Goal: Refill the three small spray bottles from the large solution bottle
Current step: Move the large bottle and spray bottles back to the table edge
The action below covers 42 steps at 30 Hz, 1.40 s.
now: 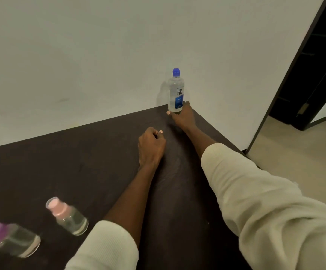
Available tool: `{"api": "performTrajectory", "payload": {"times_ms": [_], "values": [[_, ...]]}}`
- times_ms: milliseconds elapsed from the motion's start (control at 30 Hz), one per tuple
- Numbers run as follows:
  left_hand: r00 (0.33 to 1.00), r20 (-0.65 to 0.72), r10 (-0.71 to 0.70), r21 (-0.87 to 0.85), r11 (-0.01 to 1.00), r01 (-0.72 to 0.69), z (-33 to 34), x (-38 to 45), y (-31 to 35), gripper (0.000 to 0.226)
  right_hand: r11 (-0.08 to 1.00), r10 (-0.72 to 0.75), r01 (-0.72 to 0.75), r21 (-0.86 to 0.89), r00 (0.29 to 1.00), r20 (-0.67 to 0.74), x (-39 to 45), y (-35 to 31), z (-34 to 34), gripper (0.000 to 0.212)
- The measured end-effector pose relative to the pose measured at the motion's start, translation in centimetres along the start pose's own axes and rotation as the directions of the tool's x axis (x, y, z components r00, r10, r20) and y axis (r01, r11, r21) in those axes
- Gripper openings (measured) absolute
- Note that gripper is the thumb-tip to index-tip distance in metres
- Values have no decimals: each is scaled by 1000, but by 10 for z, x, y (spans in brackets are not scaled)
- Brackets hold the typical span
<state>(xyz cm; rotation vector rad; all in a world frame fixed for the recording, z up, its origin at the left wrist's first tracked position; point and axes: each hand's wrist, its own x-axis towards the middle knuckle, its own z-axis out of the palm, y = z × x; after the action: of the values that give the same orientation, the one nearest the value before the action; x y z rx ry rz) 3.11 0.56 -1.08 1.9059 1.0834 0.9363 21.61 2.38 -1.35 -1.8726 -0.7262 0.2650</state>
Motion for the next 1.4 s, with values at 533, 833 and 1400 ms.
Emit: {"api": "performTrajectory", "payload": {"times_ms": [533,833,1400], "values": [[881,-473,-11,-255,959,-125,-144,-228,-7,16,928,131,-185,322,975,181,-316,-64,11,63],[799,-527,-291,-299,943,146,-232,-227,-72,73,970,-72,-19,243,929,363,-399,-97,64,94],[804,-534,-263,-269,954,133,-235,-114,-102,16,975,-204,170,140,936,288,-320,-124,132,25]]}}
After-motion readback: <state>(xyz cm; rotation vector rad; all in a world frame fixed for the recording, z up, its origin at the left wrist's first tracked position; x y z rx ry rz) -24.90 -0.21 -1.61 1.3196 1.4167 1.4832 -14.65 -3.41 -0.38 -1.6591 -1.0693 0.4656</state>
